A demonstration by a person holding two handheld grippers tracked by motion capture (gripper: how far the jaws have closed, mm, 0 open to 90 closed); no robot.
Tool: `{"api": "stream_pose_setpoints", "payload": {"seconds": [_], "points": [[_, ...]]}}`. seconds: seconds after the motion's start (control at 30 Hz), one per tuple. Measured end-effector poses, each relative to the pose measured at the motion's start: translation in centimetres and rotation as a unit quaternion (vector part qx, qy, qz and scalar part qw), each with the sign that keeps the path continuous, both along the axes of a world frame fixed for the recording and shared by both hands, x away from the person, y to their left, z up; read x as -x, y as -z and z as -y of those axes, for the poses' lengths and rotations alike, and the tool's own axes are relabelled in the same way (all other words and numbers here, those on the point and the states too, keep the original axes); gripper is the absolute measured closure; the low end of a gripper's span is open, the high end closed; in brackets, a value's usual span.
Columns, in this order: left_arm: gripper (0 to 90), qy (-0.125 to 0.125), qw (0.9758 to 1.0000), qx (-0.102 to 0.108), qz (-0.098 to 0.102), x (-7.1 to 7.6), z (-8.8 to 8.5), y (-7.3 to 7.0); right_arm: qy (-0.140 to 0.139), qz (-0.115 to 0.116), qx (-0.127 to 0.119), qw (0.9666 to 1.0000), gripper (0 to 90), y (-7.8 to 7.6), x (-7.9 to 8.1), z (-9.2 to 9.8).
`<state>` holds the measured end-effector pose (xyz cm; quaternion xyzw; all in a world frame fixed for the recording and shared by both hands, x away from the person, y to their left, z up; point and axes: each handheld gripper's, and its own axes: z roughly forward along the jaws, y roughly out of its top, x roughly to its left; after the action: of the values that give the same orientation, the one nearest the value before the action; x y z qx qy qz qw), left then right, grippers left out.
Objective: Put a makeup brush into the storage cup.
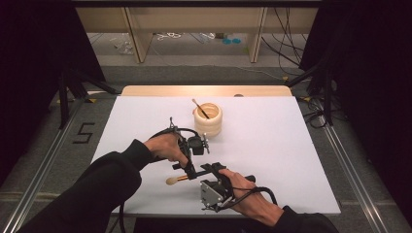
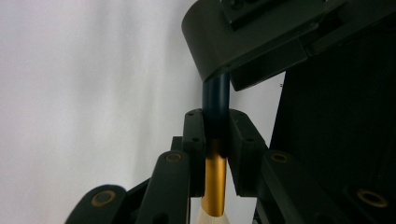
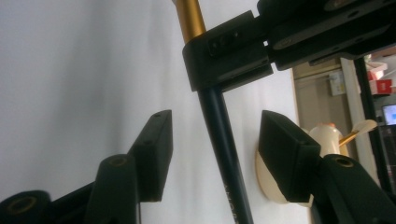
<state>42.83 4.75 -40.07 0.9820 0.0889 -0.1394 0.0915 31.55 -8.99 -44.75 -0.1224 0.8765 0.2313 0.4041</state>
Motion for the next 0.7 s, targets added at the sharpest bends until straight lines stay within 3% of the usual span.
{"api": "stream_pose_setpoints", "payload": {"seconds": [0.03, 0.2, 0.23, 0.43, 0.5, 0.57, 0.7], "points": [[78.2, 0.001, 1.0000, 0.000, 0.000, -0.01, 0.02, 0.01, 0.005, -0.001, 0.003, 1.0000, 48.5, 0.08, 0.09, -0.04], [78.2, -0.001, 1.0000, -0.002, -0.002, 0.07, 0.09, -0.03, -0.007, 0.036, 0.024, 0.9990, 54.4, -0.10, 0.03, -0.25], [78.2, -0.001, 1.0000, -0.002, -0.002, 0.06, 0.11, -0.06, -0.016, 0.037, 0.029, 0.9988, 55.3, 0.00, 0.00, -0.28], [78.1, 0.001, 1.0000, -0.003, 0.001, 0.06, 0.29, -0.30, -0.005, 0.045, 0.030, 0.9985, 60.7, 0.06, 0.30, -0.43], [78.1, -0.001, 1.0000, -0.004, -0.001, 0.14, 0.36, -0.36, -0.004, 0.038, 0.028, 0.9989, 62.3, 0.11, 0.32, -0.42], [78.1, 0.004, 1.0000, -0.005, 0.001, 0.12, 0.46, -0.37, -0.009, 0.053, 0.038, 0.9979, 64.0, -0.02, 0.25, -0.42], [78.1, 0.005, 1.0000, -0.008, -0.001, 0.18, 0.66, -0.31, -0.019, 0.058, 0.048, 0.9970, 66.4, -0.15, 0.11, -0.46]]}}
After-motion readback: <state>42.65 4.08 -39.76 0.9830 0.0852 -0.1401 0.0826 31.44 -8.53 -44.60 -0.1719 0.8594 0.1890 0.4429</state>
